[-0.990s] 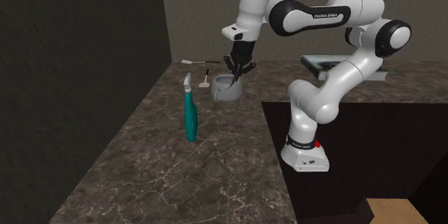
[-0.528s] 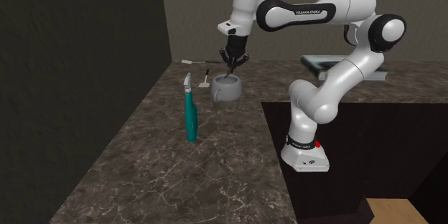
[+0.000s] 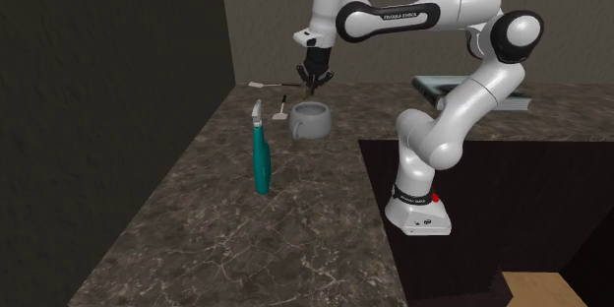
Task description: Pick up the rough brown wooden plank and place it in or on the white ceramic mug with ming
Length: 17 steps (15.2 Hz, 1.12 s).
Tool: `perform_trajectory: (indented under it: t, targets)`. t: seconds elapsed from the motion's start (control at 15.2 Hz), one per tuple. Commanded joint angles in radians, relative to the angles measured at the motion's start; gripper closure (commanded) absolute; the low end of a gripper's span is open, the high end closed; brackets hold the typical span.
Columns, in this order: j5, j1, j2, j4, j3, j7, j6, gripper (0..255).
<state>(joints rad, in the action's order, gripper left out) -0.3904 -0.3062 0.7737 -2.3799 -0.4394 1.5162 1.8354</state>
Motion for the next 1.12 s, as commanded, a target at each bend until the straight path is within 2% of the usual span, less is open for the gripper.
perform_trajectory:
  t: [0.0, 0.53, 1.06]
  targets:
    - [-0.008, 0.002, -0.002, -0.027, -0.011, -0.001, 0.03, 255]
    - [-0.038, 0.015, -0.001, -0.131, -0.04, -0.015, 0.133, 255]
    - [-0.039, 0.015, -0.001, -0.136, -0.042, -0.015, 0.138, 255]
